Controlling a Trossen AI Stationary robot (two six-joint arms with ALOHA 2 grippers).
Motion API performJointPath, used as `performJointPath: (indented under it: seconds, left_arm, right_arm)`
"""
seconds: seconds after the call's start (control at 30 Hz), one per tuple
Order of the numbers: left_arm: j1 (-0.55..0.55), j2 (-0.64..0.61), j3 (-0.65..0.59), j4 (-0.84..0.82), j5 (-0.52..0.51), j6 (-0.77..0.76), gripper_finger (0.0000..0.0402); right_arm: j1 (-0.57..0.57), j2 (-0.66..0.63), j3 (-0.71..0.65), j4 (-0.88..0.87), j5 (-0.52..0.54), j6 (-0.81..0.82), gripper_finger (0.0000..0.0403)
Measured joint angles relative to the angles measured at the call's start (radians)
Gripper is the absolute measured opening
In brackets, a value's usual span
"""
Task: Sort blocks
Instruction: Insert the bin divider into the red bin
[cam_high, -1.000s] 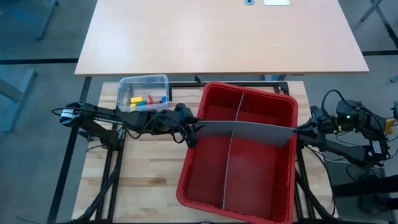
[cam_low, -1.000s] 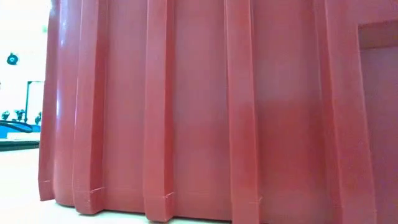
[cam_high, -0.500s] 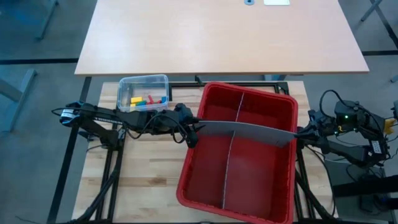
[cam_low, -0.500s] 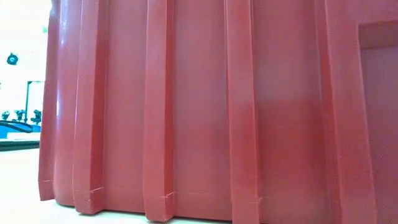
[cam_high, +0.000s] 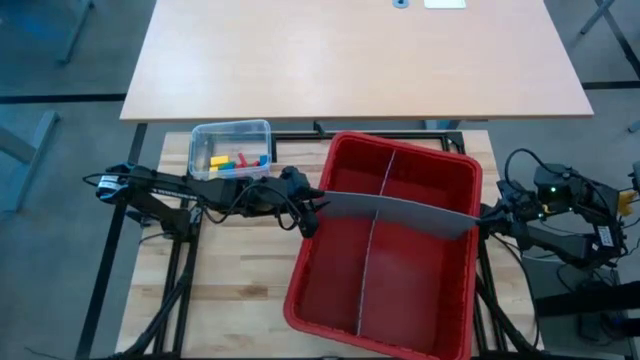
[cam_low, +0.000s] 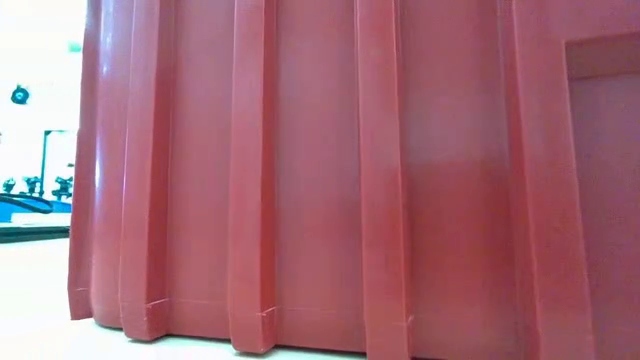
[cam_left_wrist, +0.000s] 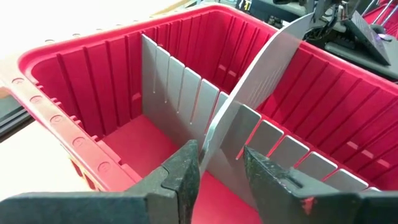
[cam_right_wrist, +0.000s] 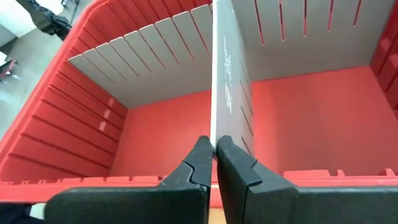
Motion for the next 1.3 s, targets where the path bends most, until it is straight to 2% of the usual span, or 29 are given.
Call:
performJointPath:
  seconds: [0.47,0.6,0.87,1.03,1.1,1.17,1.3]
  left_arm:
    - [0.000,0.000,0.000,-0.008,0.000,0.000,0.0114]
    - [-0.001,-0.006,0.000,-0.024,0.011,0.000,0.0123]
    - [-0.001,-0.070,0.000,-0.029,0.023,0.013,0.0135]
    - [-0.001,-0.121,0.000,-0.005,-0.006,0.032,0.0130]
    - [-0.001,-0.124,0.000,0.025,-0.008,0.046,0.0126]
    - [-0.001,-0.119,0.000,0.065,-0.008,0.069,0.0121]
    - [-0.001,-0.087,0.000,0.167,-0.008,0.149,0.0096]
  right_arm:
    - [0.000,0.000,0.002,0.028,0.003,0.024,0.0005]
    - [0.000,0.001,0.002,0.052,0.003,0.032,0.0032]
    - [0.000,0.001,0.019,0.224,0.013,0.085,0.0112]
    - [0.000,0.001,0.026,0.296,0.114,0.085,0.0140]
    - [0.000,0.001,0.023,0.311,0.154,0.081,0.0135]
    - [0.000,0.001,0.019,0.327,0.181,0.070,0.0114]
    - [0.000,0.001,0.016,0.364,0.236,0.033,0.0025]
